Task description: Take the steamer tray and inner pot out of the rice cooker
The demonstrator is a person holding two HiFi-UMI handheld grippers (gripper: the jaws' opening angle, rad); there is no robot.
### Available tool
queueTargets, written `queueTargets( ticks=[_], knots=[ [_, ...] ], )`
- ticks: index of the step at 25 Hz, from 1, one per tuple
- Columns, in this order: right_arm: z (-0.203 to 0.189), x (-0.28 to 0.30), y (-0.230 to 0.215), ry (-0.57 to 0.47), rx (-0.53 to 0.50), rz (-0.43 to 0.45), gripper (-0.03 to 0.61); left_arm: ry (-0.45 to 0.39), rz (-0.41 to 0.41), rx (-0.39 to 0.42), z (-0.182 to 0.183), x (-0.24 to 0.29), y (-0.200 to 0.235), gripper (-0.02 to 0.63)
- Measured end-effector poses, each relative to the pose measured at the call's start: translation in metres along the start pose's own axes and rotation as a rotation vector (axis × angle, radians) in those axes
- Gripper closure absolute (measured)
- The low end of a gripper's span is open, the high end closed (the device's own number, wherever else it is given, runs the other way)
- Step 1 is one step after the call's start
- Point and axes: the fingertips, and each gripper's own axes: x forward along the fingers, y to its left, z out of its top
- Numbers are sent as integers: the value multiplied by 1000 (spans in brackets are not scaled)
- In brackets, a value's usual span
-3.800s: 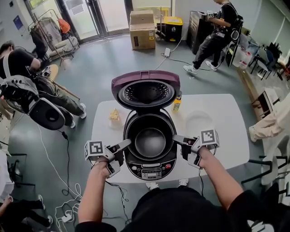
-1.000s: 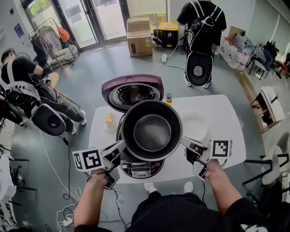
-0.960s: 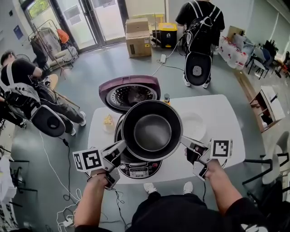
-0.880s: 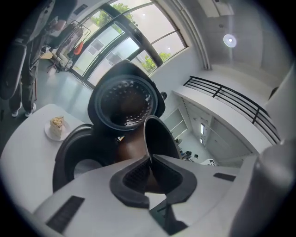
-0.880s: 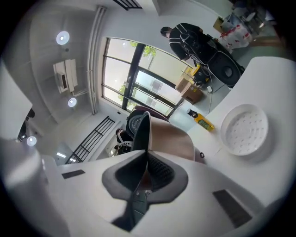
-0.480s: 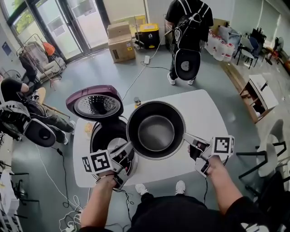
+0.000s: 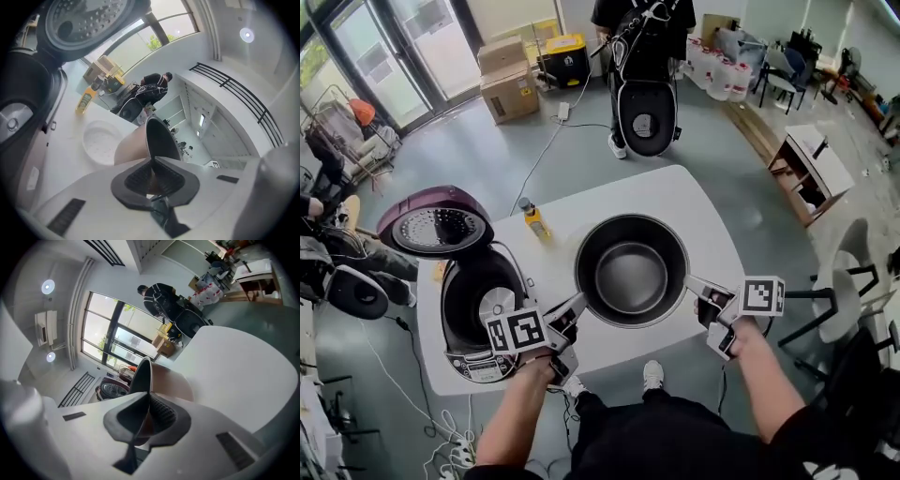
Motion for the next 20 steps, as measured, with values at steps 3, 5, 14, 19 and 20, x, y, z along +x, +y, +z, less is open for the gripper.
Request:
queueTargets(
  ticks=[3, 5, 14, 19, 20],
  knots=[
    [2, -24, -36, 0, -2, -84, 566, 39, -4, -14, -23, 30, 1, 589],
    [1, -33, -54, 2, 3, -86, 566, 68, -3, -20, -38, 48, 4, 589],
    [-20, -65, -121, 26, 131, -218, 568, 118, 14, -82, -80, 91, 23, 591],
    [-34, -74, -147, 31, 179, -263, 569, 139, 41, -77, -97, 105, 33, 589],
    [-36, -76, -153, 35, 183, -281, 568, 138, 46, -75, -100, 107, 35, 589]
  ],
)
